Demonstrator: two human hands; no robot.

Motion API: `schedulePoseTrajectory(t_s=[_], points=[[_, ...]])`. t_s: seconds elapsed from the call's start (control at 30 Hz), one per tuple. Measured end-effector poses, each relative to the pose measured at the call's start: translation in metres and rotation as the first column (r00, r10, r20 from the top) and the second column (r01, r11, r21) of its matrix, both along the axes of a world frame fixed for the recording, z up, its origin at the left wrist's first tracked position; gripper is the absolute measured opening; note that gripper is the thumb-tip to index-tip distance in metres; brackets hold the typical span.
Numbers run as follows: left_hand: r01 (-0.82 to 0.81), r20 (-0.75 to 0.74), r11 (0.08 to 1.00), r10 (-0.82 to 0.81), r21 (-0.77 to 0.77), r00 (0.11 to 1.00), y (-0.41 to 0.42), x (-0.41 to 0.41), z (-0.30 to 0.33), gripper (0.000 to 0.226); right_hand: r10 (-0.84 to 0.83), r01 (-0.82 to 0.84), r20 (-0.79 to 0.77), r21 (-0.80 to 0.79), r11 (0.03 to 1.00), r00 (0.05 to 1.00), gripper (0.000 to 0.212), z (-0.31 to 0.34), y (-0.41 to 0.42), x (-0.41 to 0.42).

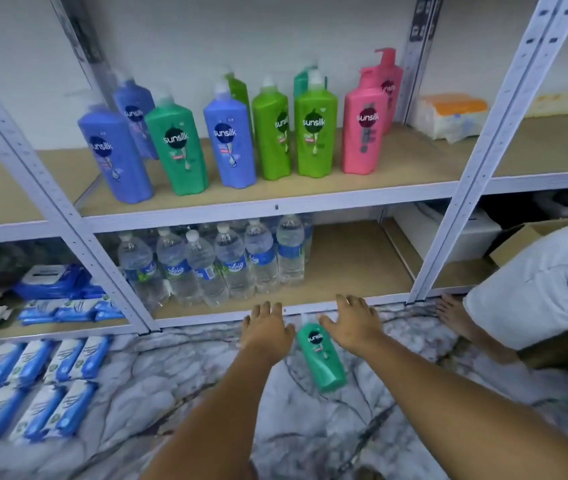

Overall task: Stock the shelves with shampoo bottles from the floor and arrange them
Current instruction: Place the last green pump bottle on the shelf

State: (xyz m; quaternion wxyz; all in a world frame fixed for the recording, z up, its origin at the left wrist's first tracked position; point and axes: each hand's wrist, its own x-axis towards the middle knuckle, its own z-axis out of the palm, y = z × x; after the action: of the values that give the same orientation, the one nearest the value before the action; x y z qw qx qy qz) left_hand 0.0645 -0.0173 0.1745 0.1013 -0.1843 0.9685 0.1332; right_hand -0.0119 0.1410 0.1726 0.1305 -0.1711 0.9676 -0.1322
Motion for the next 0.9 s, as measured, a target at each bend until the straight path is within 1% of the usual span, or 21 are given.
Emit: schedulePoseTrajectory(t_s=[0.1, 0.23, 0.37, 0.5, 0.6, 0.77, 0.9], points=[[-0.057, 0.059, 0.997, 0.054, 0.043, 0.997, -0.013, -0.002, -0.06, 0.067, -0.007, 0.004, 0.095, 0.029, 1.0, 0.995, 0.075, -0.063, -0.014, -0.003], [-0.105, 0.094, 0.994, 0.101, 0.037, 0.99, -0.023, -0.012, -0.14, 0.072, -0.028, 0.016, 0.164, 0.074, 0.997, 0.986, 0.082, -0.135, -0.032, -0.017], [-0.1, 0.164, 0.994, 0.09, 0.05, 0.982, -0.027, -0.027, -0.221, 0.074, -0.074, 0.052, 0.202, 0.114, 0.992, 0.977, 0.089, -0.202, -0.048, -0.039], [-0.075, 0.218, 0.995, 0.059, 0.065, 0.974, -0.031, -0.032, -0.282, 0.074, -0.165, 0.134, 0.244, 0.139, 0.981, 0.956, 0.104, -0.25, -0.06, -0.053], [-0.074, 0.248, 0.993, 0.05, 0.089, 0.967, -0.033, -0.031, -0.308, 0.075, -0.213, 0.179, 0.254, 0.148, 0.973, 0.944, 0.109, -0.272, -0.066, -0.055], [-0.053, 0.252, 0.994, 0.028, 0.092, 0.967, -0.032, -0.025, -0.321, 0.073, -0.234, 0.206, 0.173, 0.167, 0.964, 0.957, 0.112, -0.284, -0.066, -0.057], [-0.056, 0.237, 0.994, 0.033, 0.092, 0.971, -0.032, -0.031, -0.31, 0.071, -0.265, 0.254, 0.166, 0.083, 0.964, 0.95, 0.111, -0.279, -0.061, -0.056]])
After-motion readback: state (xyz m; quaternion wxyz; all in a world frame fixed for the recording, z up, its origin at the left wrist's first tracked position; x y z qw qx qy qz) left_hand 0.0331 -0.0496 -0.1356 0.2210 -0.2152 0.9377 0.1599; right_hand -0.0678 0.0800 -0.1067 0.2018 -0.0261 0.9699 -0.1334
